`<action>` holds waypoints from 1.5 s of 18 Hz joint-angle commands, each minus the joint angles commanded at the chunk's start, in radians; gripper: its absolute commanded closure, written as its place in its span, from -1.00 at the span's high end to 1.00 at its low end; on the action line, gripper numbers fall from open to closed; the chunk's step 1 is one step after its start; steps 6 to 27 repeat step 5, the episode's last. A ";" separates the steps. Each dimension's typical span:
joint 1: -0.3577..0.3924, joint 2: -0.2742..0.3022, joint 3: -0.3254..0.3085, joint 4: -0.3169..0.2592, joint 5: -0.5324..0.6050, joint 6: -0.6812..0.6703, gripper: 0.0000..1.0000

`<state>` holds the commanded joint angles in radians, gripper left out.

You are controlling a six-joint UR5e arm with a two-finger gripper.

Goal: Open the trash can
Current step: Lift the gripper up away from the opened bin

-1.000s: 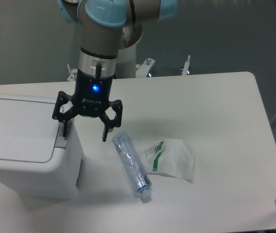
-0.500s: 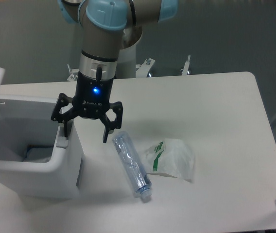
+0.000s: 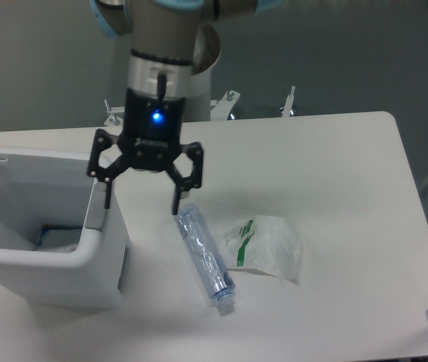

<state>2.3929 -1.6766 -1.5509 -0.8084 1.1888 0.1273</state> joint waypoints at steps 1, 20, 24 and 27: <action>0.021 0.000 0.002 0.000 0.009 0.008 1.00; 0.067 0.000 0.003 -0.003 0.095 0.086 1.00; 0.067 0.000 0.003 -0.003 0.095 0.086 1.00; 0.067 0.000 0.003 -0.003 0.095 0.086 1.00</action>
